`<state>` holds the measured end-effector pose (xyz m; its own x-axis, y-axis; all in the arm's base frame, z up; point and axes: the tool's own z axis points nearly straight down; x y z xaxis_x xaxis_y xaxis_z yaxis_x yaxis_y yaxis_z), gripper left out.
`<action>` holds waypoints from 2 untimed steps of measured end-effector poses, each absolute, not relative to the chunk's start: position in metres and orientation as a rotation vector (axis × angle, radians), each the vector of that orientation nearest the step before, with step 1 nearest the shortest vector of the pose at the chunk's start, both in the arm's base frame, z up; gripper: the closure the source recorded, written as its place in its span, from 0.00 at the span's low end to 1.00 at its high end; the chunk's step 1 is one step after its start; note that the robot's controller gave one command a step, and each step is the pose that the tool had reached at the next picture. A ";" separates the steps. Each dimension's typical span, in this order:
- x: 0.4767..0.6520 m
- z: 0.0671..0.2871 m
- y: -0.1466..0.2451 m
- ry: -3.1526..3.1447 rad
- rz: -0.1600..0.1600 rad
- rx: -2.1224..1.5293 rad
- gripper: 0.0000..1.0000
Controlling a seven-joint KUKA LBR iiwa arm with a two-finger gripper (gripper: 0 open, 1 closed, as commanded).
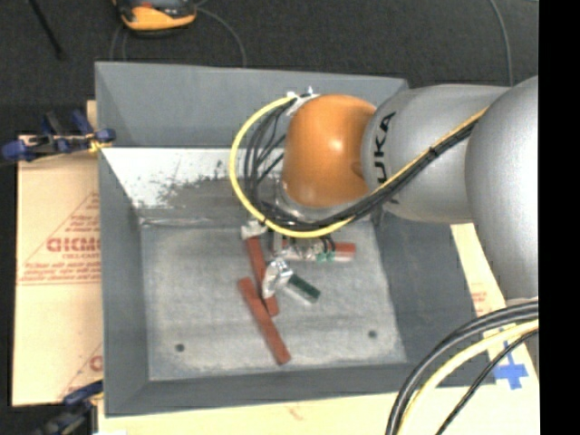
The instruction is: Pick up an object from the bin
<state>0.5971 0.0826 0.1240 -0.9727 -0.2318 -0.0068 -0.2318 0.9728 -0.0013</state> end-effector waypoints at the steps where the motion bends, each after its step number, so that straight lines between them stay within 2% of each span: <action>1: 0.600 0.095 0.076 3.115 -0.005 -0.429 0.00; 2: 0.591 0.097 0.063 3.112 0.004 -0.247 0.00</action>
Offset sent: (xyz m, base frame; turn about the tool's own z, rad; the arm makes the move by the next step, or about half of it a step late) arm -0.0344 -0.0385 -0.0519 0.0486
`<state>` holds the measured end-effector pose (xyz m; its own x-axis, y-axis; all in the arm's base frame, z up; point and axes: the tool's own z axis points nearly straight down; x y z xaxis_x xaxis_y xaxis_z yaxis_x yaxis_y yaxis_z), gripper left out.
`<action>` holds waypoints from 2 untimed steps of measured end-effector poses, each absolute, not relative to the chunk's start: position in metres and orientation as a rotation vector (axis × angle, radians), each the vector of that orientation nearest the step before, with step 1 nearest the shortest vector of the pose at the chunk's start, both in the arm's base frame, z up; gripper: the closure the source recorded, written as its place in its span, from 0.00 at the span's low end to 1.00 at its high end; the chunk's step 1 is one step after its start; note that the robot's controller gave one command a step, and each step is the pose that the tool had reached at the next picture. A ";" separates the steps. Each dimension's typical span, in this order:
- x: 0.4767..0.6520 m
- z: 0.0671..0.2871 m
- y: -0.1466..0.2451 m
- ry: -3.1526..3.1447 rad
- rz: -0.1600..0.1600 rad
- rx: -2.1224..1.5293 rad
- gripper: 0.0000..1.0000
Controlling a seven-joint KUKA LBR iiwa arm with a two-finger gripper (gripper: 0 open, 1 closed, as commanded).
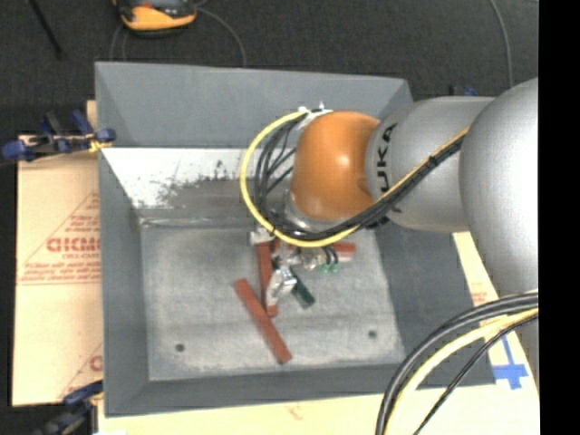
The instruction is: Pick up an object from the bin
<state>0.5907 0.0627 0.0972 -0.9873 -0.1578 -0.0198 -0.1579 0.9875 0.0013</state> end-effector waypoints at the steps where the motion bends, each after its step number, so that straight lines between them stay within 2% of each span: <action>1: 0.602 0.095 0.068 3.081 0.017 -0.581 0.00; 2: 0.639 0.081 0.014 3.059 0.004 -0.745 1.00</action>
Offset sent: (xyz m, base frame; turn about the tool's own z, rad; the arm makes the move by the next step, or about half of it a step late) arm 0.0447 -0.0489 -0.0272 -0.3220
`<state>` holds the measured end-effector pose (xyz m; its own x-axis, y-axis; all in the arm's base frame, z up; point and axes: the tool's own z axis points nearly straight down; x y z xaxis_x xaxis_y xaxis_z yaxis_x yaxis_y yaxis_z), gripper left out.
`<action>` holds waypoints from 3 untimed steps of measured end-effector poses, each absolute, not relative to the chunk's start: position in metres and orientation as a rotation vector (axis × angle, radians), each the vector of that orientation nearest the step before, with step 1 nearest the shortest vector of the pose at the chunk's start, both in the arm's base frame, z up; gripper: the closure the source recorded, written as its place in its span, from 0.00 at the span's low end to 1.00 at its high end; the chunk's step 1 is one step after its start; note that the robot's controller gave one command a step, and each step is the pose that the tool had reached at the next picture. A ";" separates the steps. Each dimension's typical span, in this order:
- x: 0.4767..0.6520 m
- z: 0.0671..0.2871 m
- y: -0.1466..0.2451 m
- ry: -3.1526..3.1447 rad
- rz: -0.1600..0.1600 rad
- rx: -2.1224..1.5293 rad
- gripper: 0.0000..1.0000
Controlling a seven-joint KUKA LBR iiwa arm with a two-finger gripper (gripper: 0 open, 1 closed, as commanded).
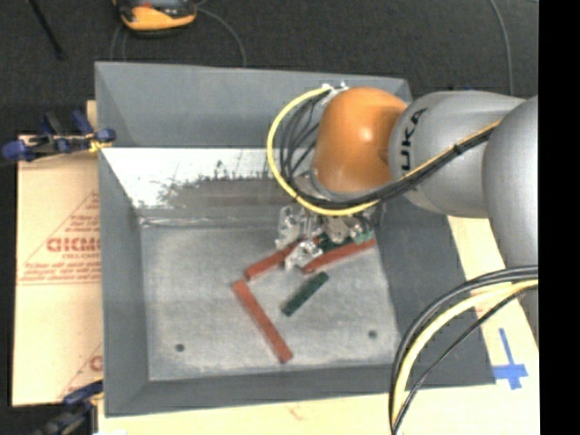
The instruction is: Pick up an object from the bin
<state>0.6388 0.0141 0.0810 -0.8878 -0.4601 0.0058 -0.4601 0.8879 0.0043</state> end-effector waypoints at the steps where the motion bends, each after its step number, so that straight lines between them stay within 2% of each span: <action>1: 0.639 0.081 0.014 -3.049 -0.004 0.741 1.00; 2: 0.647 0.105 0.032 -3.046 0.003 0.785 1.00; 3: 0.642 0.120 0.012 -3.044 -0.001 0.799 1.00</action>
Offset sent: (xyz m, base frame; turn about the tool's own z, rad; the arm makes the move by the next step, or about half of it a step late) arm 0.0098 0.0268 0.0341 -0.0414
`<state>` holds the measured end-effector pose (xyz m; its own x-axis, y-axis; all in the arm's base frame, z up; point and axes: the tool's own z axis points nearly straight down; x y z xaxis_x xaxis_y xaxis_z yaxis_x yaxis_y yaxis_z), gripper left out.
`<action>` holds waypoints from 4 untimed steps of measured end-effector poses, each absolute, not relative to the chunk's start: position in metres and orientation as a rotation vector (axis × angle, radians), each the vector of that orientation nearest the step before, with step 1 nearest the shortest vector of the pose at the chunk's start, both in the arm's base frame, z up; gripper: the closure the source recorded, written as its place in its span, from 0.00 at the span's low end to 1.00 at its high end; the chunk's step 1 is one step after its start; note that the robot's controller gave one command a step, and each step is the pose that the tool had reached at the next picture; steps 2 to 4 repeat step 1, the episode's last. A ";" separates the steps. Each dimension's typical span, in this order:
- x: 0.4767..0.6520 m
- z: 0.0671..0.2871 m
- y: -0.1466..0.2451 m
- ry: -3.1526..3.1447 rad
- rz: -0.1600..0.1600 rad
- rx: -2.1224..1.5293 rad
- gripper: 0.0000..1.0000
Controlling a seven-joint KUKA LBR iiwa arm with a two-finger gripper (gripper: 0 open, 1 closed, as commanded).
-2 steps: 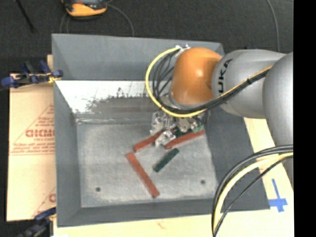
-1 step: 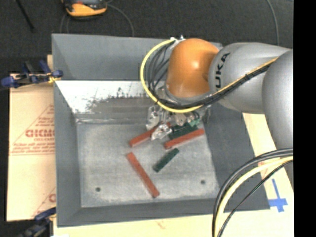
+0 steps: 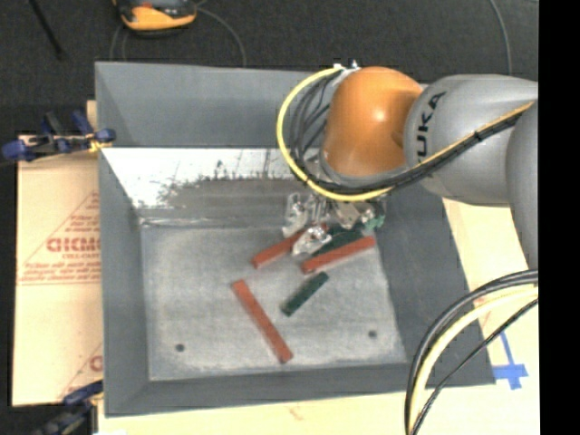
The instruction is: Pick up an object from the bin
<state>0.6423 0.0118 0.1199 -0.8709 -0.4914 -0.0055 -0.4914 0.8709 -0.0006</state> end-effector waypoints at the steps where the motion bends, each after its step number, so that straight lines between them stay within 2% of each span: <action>1: 0.653 0.219 0.041 3.060 0.003 -0.686 1.00; 4: 0.653 0.219 0.041 3.060 0.003 -0.686 1.00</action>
Offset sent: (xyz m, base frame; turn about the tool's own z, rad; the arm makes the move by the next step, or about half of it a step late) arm 0.0000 0.0000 0.0000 0.0000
